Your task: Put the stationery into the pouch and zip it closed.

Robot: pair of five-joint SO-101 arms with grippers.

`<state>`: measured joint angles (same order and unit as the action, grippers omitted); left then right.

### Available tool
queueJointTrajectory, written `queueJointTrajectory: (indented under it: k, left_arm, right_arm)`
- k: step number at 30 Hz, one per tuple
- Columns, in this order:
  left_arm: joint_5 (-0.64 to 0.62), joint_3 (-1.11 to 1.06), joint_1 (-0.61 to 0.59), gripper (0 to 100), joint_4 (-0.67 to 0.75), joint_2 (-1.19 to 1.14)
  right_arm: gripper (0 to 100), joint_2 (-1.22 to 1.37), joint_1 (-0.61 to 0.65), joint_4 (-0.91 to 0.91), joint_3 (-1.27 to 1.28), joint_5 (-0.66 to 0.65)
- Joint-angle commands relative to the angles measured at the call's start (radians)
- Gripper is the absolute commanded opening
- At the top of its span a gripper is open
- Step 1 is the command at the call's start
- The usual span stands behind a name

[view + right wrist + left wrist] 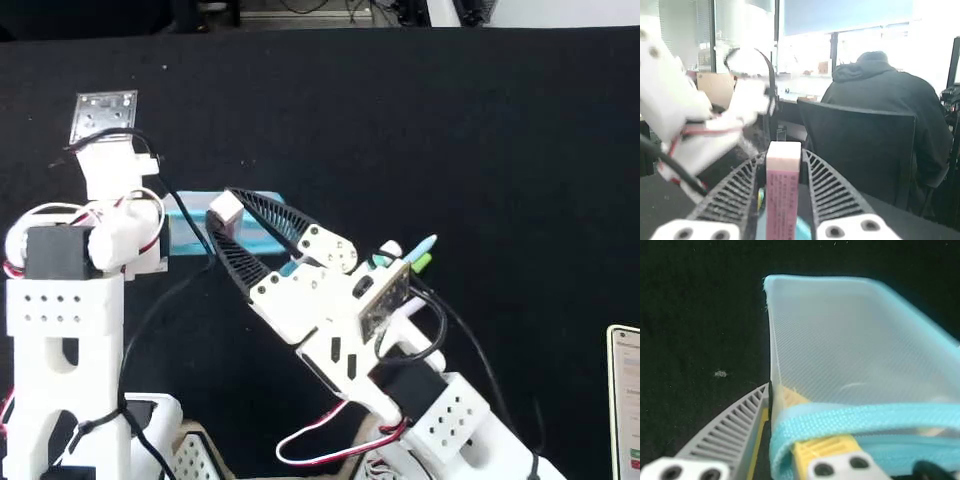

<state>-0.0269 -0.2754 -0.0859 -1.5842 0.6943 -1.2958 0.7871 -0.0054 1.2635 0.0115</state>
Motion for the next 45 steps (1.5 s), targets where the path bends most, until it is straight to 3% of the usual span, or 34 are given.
queueJointTrajectory:
  k: [1, 12, 32, 37, 42, 45]
  left_arm:
    - [0.008, 0.108, 0.007, 3, -0.025, 0.017]
    - [0.008, 0.143, 0.033, 3, -0.083, 0.015]
    - [0.009, 0.143, 0.073, 3, -0.107, 0.012]
    - [0.009, 0.143, 0.073, 3, -0.107, 0.011]
    - [0.009, 0.143, 0.073, 3, -0.107, 0.011]
    - [0.009, 0.143, 0.073, 3, -0.107, 0.009]
  right_arm:
    - [1.1, -0.018, 0.000, -0.026, 0.021, 0.003]
    - [1.1, -0.016, -0.061, -0.029, 0.028, 0.003]
    - [1.2, 0.119, -0.040, -0.095, 0.061, 0.005]
    - [1.5, 0.122, 0.003, -0.014, 0.048, 0.005]
    - [15.0, 0.122, 0.052, 0.101, 0.015, 0.005]
    - [15.5, 0.114, 0.058, 0.181, -0.039, 0.006]
